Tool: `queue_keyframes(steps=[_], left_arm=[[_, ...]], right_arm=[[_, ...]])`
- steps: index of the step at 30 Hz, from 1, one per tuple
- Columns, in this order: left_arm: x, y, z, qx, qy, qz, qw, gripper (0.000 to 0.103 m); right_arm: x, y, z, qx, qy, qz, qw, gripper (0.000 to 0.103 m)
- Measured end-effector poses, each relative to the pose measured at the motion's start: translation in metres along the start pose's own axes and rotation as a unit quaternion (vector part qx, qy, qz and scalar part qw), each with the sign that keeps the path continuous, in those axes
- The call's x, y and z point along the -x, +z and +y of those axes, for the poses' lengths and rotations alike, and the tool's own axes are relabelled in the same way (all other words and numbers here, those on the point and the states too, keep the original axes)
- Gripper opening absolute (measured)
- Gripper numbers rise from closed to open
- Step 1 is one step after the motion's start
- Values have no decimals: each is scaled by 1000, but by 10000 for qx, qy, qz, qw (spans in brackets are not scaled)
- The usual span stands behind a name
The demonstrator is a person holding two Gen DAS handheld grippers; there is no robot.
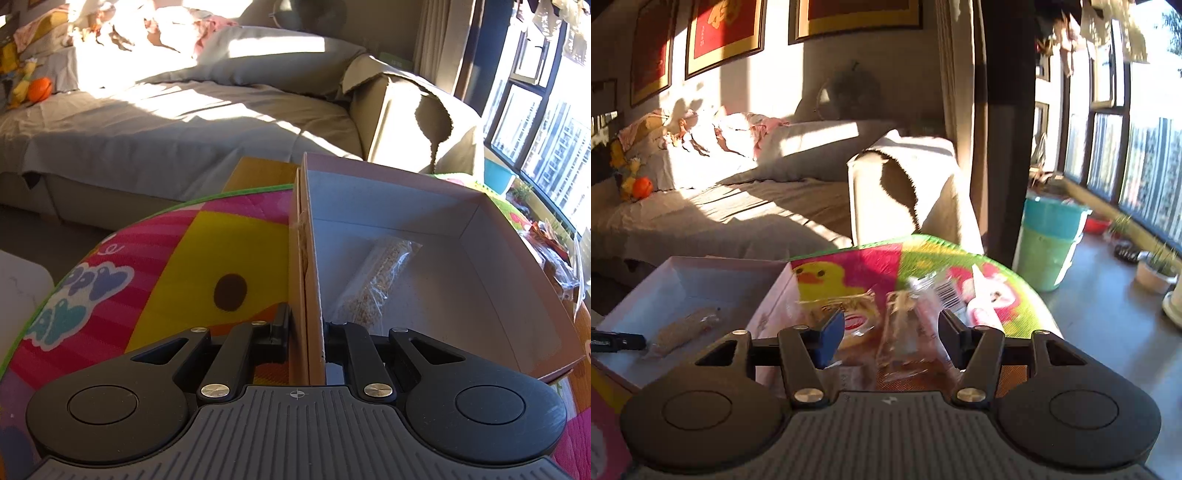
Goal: Organize objects
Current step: 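Reach the right gripper to the clear snack packets and grasp one, then carry the clear packet into the pink box and release it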
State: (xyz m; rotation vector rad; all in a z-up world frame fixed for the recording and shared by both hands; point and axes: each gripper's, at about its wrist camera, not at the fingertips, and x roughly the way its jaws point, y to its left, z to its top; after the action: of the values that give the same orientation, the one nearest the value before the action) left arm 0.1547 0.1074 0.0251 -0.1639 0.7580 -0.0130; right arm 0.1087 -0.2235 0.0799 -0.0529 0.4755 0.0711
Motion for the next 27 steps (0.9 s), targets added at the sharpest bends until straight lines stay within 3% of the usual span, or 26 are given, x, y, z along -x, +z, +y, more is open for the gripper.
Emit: queue_keyframes(steps=[8,10,11,15,22,25,27], left_arm=[[-1,0,-1,-59,39,52,10000,12],[-1,0,-1,-72,37,60,9999,12],[-1,0,-1,-75,33,62,9999,12],[-1,0,-1,-60,27,61,10000,12],[0,1,2,-16,-40,50,10000,13],[0,1,2,-11,-62,55,10000,13],[0,1,3,-1,-68,52,10000,13]], right_arm=[[-70,2,-24,-14,-277,543,9981,56],[-78,0,-34,-283,-237,671,9971,48],[-76,1,-40,-469,-186,689,9963,40],[-38,9,-52,-779,13,528,9956,28],[39,7,-53,-1353,1098,930,9803,28],[48,-9,-43,-1544,1699,1549,9609,29],[47,-18,-34,-1467,1694,1794,9579,34]])
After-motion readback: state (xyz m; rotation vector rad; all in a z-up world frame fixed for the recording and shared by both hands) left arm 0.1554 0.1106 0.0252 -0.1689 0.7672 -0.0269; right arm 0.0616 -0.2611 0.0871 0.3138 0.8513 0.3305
